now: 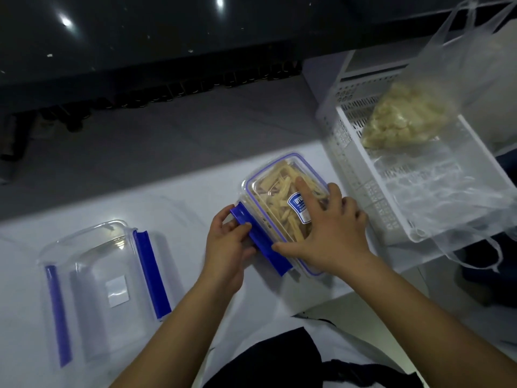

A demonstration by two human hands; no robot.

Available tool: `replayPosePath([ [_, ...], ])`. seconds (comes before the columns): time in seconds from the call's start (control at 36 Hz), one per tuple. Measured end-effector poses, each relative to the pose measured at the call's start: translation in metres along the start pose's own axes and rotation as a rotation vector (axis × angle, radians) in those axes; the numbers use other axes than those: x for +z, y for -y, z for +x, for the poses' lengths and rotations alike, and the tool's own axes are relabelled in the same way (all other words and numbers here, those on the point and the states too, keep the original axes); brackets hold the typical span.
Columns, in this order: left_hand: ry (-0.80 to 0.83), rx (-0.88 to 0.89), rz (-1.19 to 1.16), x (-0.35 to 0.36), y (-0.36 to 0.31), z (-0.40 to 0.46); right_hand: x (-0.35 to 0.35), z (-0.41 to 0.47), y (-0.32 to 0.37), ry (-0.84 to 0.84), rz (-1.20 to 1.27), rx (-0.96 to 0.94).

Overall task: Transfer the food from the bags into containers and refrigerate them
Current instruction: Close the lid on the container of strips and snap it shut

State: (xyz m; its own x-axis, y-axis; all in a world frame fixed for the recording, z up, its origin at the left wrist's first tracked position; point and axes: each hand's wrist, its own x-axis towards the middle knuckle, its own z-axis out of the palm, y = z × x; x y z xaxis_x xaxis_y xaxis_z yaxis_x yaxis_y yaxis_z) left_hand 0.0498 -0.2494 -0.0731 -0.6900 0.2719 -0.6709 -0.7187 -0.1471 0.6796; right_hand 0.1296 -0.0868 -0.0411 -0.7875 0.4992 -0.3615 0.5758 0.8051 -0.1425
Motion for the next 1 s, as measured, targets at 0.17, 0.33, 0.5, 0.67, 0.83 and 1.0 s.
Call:
replayPosePath([
  [0.17,0.042,0.058,0.064,-0.003,0.002,-0.002,0.007,-0.014,-0.007,-0.024,-0.037,-0.019],
  [0.33,0.137,0.083,0.045,0.000,0.009,-0.010,0.008,-0.002,0.002,-0.005,-0.002,0.012],
  [0.5,0.175,0.063,0.029,-0.001,0.007,-0.010,0.003,0.025,0.018,0.035,-0.021,0.016],
  [0.67,0.141,0.062,-0.005,-0.003,0.008,-0.005,0.007,0.020,0.015,0.037,-0.016,0.010],
  [0.83,0.115,0.085,0.036,-0.006,0.009,-0.003,0.018,-0.007,0.006,0.022,-0.001,-0.008],
  [1.0,0.173,0.104,0.110,-0.013,0.012,-0.005,0.025,-0.010,0.015,-0.016,0.008,0.033],
])
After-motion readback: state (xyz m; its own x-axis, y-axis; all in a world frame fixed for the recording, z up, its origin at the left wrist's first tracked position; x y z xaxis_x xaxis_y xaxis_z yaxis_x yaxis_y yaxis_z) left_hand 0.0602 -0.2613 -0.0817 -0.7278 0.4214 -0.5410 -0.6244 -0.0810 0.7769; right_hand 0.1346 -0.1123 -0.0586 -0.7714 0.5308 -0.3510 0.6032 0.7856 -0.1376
